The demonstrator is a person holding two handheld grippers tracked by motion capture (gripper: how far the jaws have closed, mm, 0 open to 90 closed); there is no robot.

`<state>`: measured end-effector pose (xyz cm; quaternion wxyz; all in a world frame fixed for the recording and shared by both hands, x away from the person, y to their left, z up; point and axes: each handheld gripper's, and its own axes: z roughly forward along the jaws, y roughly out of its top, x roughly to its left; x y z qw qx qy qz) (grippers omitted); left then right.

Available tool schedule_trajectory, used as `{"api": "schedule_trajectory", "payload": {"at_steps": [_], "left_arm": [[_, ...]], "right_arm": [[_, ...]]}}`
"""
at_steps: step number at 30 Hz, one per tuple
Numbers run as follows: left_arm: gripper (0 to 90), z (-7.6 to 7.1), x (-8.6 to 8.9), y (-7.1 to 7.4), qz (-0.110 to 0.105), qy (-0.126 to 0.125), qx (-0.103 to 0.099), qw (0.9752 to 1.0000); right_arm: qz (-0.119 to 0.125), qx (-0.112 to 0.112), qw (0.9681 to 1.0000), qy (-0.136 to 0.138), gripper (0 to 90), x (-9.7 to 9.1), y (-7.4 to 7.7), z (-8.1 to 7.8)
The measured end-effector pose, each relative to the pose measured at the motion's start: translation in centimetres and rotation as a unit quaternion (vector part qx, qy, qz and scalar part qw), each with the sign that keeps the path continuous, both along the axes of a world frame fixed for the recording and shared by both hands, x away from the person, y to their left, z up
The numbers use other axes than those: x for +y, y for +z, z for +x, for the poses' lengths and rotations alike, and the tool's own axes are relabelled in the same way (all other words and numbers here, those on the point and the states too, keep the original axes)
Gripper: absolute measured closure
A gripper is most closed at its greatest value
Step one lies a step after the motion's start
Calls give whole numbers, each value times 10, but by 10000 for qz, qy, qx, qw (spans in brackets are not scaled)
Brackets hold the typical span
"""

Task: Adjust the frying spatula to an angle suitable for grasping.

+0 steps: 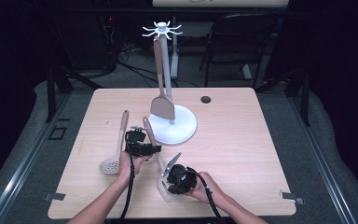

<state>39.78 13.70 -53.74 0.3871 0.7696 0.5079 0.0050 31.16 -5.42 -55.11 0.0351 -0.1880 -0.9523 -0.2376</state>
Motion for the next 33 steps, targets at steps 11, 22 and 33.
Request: {"api": "schedule_trajectory", "payload": {"at_steps": [11,22,33], "left_arm": [[688,-13,5,15,-459,-59,-205,9987],[720,-26,5,27,-652,-90,-423,9969],[745,-39,2,39,-839,-256,-685,9938]], "right_arm": [[-25,139,9999,-97,869,0,5,0],[629,-387,9920,-1020,662,-15,26,10],[1070,-663,9816,-1432,585,-16,31,13]]}}
